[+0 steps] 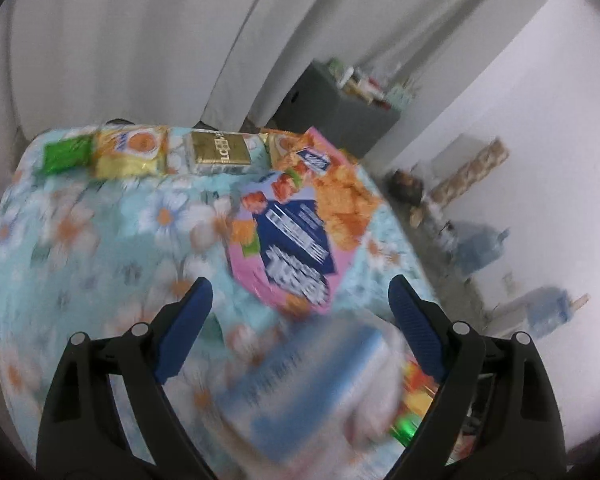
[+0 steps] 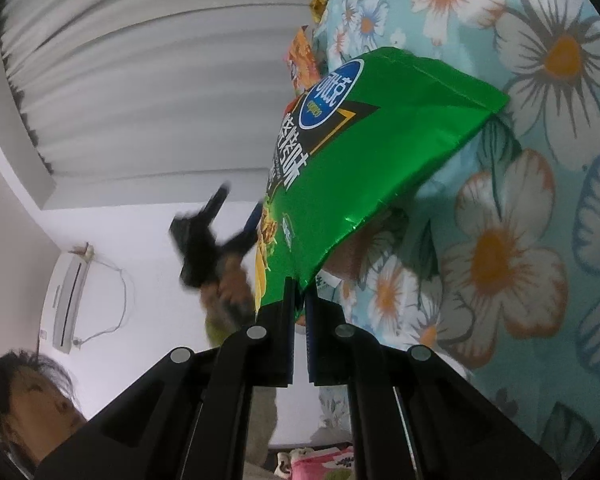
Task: Collect trash
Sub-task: 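Grasp the green chip bag with the right tool while the left tool reaches for the pink snack packet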
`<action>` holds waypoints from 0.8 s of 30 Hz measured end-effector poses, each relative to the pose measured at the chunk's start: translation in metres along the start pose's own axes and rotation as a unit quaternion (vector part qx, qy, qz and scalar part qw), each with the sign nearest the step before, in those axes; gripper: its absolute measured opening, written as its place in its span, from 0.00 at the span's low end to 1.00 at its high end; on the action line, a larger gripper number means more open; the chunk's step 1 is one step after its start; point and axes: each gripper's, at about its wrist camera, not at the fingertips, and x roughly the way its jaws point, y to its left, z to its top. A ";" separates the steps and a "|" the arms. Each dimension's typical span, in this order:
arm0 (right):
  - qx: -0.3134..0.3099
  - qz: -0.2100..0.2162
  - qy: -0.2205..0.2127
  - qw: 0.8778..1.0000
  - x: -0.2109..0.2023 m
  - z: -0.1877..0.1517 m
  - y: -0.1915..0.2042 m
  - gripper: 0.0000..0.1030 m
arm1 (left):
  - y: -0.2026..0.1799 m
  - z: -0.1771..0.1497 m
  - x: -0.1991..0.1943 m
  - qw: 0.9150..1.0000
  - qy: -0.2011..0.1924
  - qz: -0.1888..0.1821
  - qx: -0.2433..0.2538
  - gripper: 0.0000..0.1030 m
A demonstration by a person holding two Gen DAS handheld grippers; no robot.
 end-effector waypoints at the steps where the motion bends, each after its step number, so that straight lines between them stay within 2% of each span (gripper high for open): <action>1: -0.001 0.001 0.001 1.000 0.002 0.000 -0.001 0.05 | 0.002 0.009 0.016 1.000 0.011 0.009 0.009 0.83; 5: -0.003 0.008 0.004 1.000 0.005 0.006 -0.004 0.05 | 0.015 0.038 0.061 0.999 0.025 0.040 0.012 0.81; 7: 0.003 0.009 0.007 1.000 0.005 0.006 -0.010 0.05 | 0.022 0.049 0.081 0.998 0.024 0.059 0.012 0.73; 9: 0.009 0.009 0.009 1.000 -0.001 0.009 -0.020 0.05 | 0.028 0.056 0.096 0.997 0.032 0.065 0.006 0.70; 12: 0.017 0.013 0.010 1.000 -0.001 0.012 -0.025 0.05 | 0.027 0.058 0.117 0.996 0.056 0.065 0.022 0.70; 14: 0.016 0.016 0.012 1.000 -0.003 0.013 -0.028 0.05 | 0.025 0.056 0.131 0.993 0.078 0.077 0.040 0.70; 16: 0.012 0.016 0.013 1.000 -0.004 0.014 -0.027 0.05 | 0.023 0.053 0.144 0.986 0.104 0.110 0.065 0.70; 19: 0.010 0.018 0.014 1.000 -0.005 0.014 -0.030 0.05 | 0.020 0.048 0.150 0.981 0.109 0.129 0.094 0.70; 24: 0.010 0.017 0.015 1.000 -0.006 0.013 -0.033 0.05 | 0.021 0.049 0.148 0.981 0.107 0.131 0.095 0.69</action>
